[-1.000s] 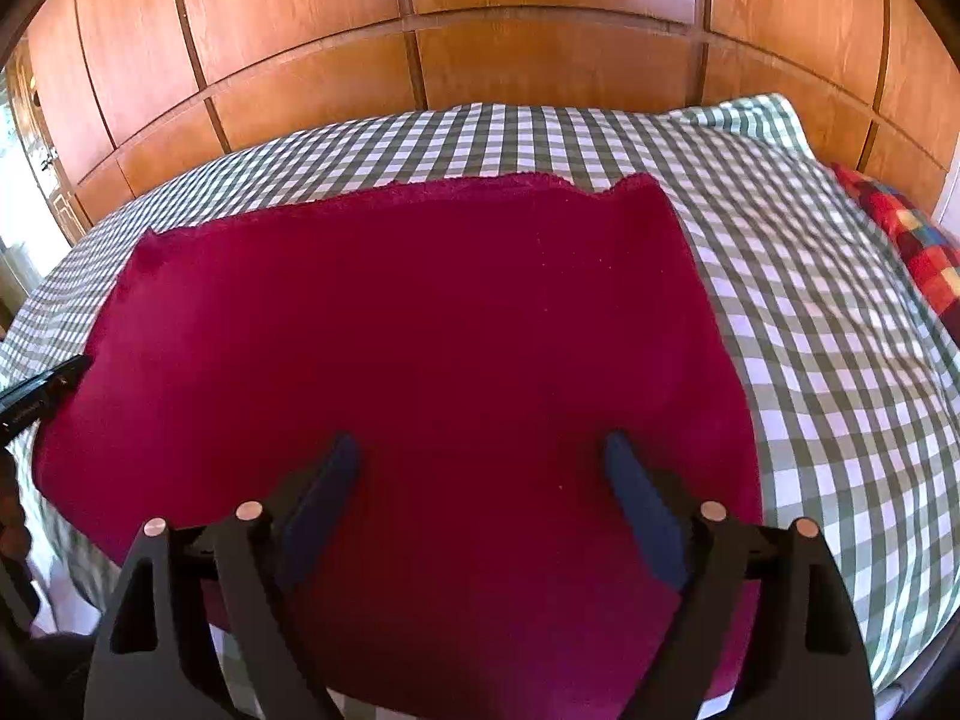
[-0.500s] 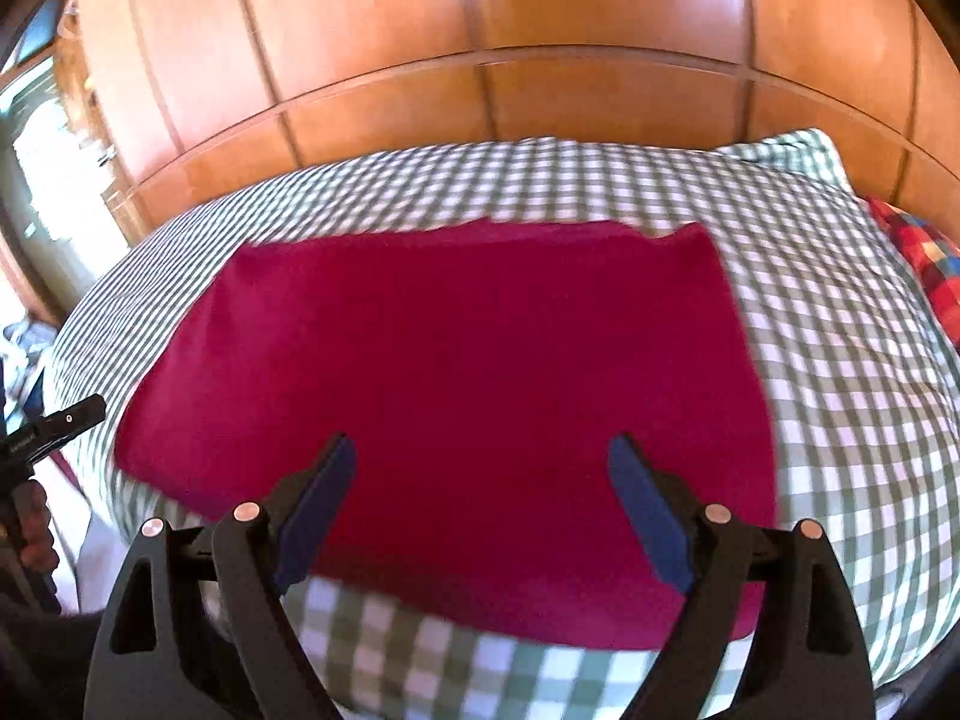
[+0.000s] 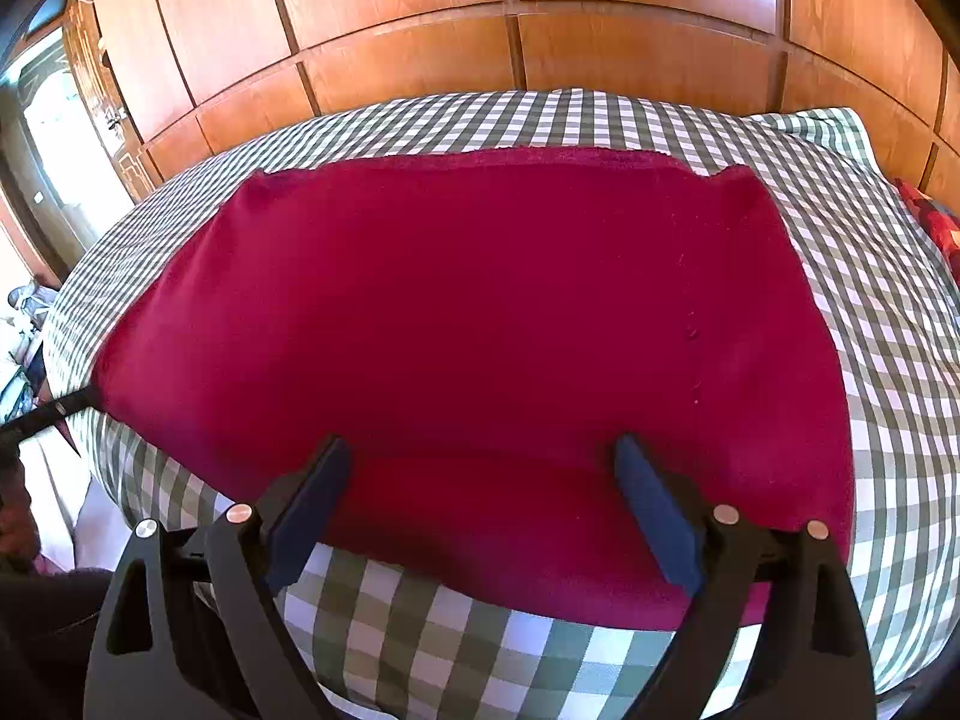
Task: Fold small clothes
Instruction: 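Grasp the sweater edge with the left tool and fold it over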
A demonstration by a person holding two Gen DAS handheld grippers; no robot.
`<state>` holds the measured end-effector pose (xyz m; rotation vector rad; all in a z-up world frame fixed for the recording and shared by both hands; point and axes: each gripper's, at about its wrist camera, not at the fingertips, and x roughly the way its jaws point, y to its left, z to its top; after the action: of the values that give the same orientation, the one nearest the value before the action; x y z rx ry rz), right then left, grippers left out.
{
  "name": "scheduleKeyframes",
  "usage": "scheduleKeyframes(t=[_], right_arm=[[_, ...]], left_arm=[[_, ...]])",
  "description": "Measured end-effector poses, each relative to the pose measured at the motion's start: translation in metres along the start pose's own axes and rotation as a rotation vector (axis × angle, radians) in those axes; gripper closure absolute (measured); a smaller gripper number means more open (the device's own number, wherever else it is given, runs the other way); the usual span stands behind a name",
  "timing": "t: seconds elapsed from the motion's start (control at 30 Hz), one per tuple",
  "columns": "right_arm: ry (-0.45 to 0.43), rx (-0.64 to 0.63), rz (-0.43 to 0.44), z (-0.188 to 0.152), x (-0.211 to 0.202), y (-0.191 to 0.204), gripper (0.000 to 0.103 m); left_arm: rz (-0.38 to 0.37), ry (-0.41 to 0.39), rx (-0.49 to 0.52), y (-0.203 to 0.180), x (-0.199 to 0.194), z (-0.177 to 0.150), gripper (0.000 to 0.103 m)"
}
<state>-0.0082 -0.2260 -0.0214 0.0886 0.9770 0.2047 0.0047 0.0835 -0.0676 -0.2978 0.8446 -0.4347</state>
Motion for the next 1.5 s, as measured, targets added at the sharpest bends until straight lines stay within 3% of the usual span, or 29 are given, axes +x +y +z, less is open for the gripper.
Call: scheduleKeyframes(t=[0.1,0.2,0.33,0.47,0.57,0.8,0.87,0.93,1.0,1.2,1.33,1.5], right_arm=[[0.003,0.002,0.000,-0.002,0.003,0.000,0.013],[0.000,-0.045,-0.034,-0.006,0.007,0.007,0.013],[-0.006,-0.051,-0.036,-0.008,0.008,0.006,0.013],[-0.009,-0.059,-0.050,-0.007,0.010,0.009,0.010],[-0.012,-0.055,-0.042,-0.007,0.009,0.008,0.010],[-0.016,-0.057,-0.039,-0.008,0.008,0.008,0.010],[-0.019,-0.060,-0.038,-0.009,0.008,0.009,0.010],[-0.023,-0.062,-0.036,-0.010,0.008,0.009,0.009],[-0.022,-0.066,-0.033,-0.010,0.009,0.009,0.009],[0.006,-0.066,0.008,-0.004,0.008,0.008,0.005],[-0.023,0.042,0.120,0.015,-0.022,-0.020,0.006],[-0.110,0.302,0.112,0.028,-0.047,-0.098,0.011]], left_arm=[[0.053,0.010,0.053,0.003,0.004,0.001,0.095],[0.136,0.094,0.118,0.007,0.033,-0.015,0.095],[0.085,0.075,0.063,0.008,0.018,-0.004,0.094],[0.017,-0.015,-0.024,0.006,-0.007,0.015,0.094],[0.009,-0.057,-0.006,-0.009,-0.007,0.036,0.094],[0.069,-0.045,0.055,-0.044,0.046,0.076,0.094],[0.171,-0.063,0.068,-0.044,0.066,0.085,0.094],[0.276,0.009,0.019,-0.028,0.093,0.082,0.094],[0.274,0.052,-0.051,-0.008,0.108,0.073,0.094],[0.294,0.017,0.001,-0.021,0.094,0.073,0.094],[0.257,-0.035,0.040,-0.036,0.078,0.075,0.094],[0.231,-0.065,0.084,-0.047,0.070,0.071,0.094]])
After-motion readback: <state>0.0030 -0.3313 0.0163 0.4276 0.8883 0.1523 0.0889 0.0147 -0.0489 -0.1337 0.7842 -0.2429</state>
